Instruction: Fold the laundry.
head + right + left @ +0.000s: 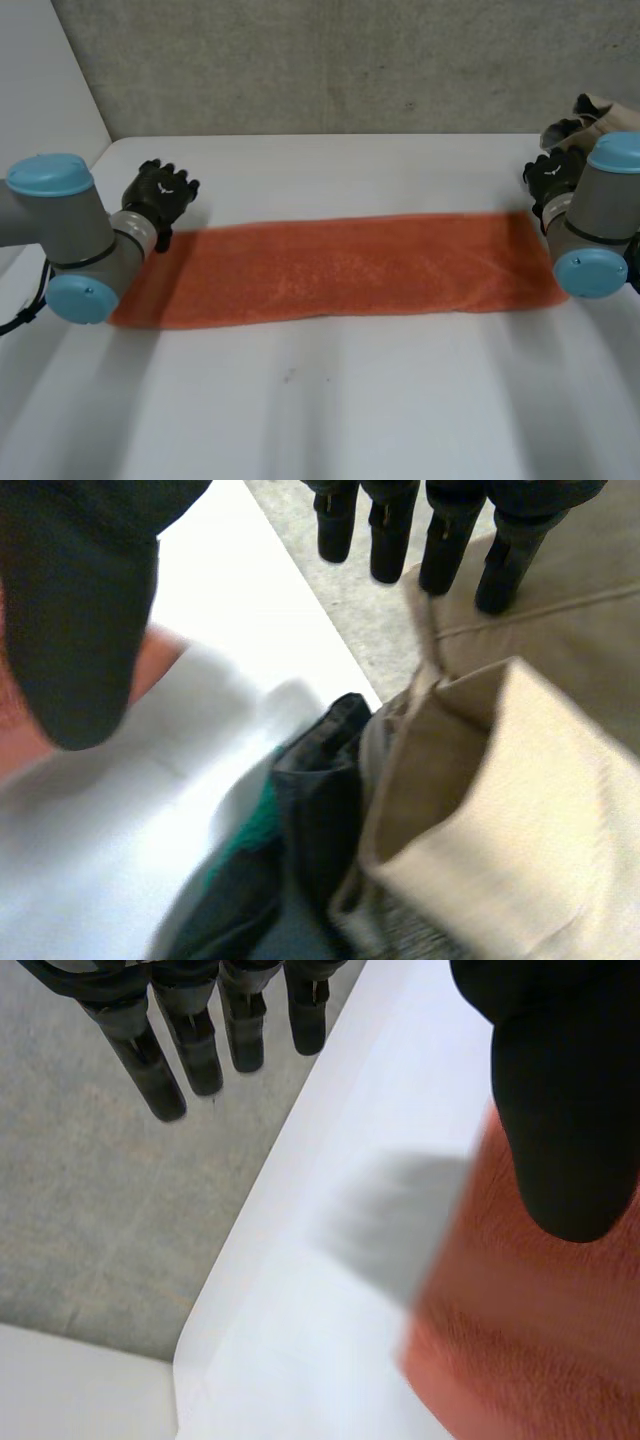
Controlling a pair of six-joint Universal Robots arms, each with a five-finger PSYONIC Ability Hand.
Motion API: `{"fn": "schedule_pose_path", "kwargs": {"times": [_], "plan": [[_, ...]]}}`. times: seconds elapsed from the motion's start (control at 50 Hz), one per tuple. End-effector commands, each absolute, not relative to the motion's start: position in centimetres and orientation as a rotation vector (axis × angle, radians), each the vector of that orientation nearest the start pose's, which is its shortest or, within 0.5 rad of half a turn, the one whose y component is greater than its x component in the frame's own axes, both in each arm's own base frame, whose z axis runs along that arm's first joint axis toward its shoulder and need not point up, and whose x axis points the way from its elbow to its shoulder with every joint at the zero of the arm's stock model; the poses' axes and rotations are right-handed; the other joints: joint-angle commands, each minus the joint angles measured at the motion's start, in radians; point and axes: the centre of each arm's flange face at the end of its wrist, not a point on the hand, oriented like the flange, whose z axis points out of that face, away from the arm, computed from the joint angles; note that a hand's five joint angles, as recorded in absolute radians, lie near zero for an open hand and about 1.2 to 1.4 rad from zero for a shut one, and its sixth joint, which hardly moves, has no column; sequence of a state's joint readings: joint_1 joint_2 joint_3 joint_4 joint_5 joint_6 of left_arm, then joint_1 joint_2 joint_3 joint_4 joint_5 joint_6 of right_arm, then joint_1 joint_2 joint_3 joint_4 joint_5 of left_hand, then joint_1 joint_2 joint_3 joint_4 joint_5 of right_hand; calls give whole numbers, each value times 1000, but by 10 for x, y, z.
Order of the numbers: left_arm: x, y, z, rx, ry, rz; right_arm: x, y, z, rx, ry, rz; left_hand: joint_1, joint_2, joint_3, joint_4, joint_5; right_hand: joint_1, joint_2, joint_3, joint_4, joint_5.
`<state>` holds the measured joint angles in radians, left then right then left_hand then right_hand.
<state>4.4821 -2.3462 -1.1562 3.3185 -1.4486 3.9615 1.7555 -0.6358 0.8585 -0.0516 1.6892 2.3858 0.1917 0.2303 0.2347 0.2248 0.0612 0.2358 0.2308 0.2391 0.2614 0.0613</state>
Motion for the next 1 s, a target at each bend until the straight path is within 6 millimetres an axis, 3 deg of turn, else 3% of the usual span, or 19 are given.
{"fn": "schedule_pose_path", "kwargs": {"times": [0.02,0.08,0.14,0.16,0.26,0.4,0.64,0.68,0.7,0.74,0.82,0.86,0.9,1.0], "plan": [[-254,-378,142,1270,1920,-1773,207,-426,151,-1078,2655,-2032,-17,-56,-60,-50,-61,-61,-56,-65,-87,-61],[-248,-368,143,1262,1970,-1731,206,-411,162,-1031,2652,-1940,-17,-56,-60,-50,-61,-61,-56,-65,-87,-61],[-241,-351,159,1225,2032,-1738,207,-394,166,-1019,2619,-1834,-17,-56,-60,-50,-61,-61,-56,-65,-87,-61],[-238,-340,163,1184,2095,-1754,207,-389,168,-1021,2604,-1808,-17,-56,-60,-50,-61,-61,-56,-65,-87,-61],[-230,-321,178,990,2258,-1910,194,-362,182,-1018,2558,-1709,-17,-56,-60,-50,-61,31,36,27,5,31],[-223,-307,187,789,2370,-2154,166,-346,156,-968,2610,-1595,-16,-55,-59,-49,-60,172,177,169,146,172],[-226,-300,192,817,2336,-2222,150,-355,133,-942,2603,-1698,-16,-55,-59,-49,-60,354,359,350,328,354],[-226,-300,192,817,2336,-2222,150,-358,128,-954,2602,-1702,-16,-55,-59,-49,-60,707,712,704,681,707],[-226,-300,191,817,2336,-2222,148,-362,127,-952,2606,-1730,-16,-55,-59,-49,-60,1156,1161,1153,1130,1156],[-226,-300,191,817,2338,-2220,144,-364,127,-939,2620,-1757,-16,-55,-59,-49,-60,1160,1165,1157,1135,1160],[-226,-299,191,813,2337,-2219,124,-367,128,-864,2730,-1797,-17,-56,-60,-50,-61,1160,1165,1157,1135,1160],[-226,-300,192,813,2334,-2222,113,-365,144,-880,2774,-1850,-17,-56,-60,-50,-61,1160,1165,1157,1135,1160],[-226,-299,193,814,2328,-2228,95,-363,158,-978,2827,-1904,-17,-56,-60,-50,-61,1160,1165,1157,1135,1160],[-226,-299,195,813,2323,-2234,53,-369,162,-1291,3019,-1882,-17,-56,-60,-50,-61,1160,1165,1157,1135,1160]]}}
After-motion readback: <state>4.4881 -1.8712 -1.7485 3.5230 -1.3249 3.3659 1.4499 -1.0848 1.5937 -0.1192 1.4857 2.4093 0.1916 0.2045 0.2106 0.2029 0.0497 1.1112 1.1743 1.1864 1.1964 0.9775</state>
